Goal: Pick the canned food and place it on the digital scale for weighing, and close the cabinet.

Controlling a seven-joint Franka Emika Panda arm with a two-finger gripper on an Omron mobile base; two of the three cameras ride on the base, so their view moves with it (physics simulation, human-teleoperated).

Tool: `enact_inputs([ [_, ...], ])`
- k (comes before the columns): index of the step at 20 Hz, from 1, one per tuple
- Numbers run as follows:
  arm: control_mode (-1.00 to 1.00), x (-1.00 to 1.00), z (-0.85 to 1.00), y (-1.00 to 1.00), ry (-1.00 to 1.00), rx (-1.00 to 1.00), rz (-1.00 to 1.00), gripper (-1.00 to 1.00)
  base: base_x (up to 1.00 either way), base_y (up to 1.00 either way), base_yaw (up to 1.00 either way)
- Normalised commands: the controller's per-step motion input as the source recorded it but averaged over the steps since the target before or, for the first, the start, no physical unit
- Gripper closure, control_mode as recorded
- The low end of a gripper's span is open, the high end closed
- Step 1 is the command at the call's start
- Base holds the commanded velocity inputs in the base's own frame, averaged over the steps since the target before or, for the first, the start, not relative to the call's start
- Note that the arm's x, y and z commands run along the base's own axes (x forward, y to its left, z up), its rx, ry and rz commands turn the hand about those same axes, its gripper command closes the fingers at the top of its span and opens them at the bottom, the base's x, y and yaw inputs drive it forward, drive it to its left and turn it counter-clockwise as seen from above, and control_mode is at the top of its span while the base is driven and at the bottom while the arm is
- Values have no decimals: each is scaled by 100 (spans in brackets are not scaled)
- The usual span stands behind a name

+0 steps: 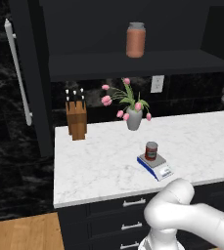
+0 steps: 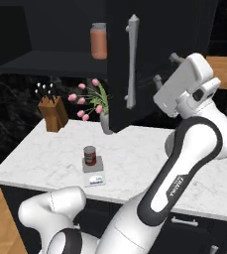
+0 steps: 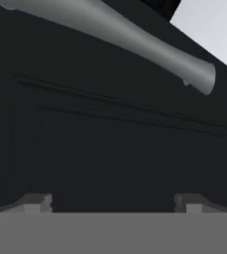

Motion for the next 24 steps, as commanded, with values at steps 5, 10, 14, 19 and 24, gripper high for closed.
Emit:
enact_inputs([
  [5,-100,78,6,100,13,-28,-15,-100,0,0,0],
  [10,-100,73,5,100,31,-30,-29,-100,0,0,0],
  [14,-100,100,0,85,17,-24,-17,-100,0,0,0],
  [19,-100,100,-9,46,9,-14,-6,-100,0,0,0],
  [24,-100,100,-23,33,0,-8,-3,-100,0,0,0],
])
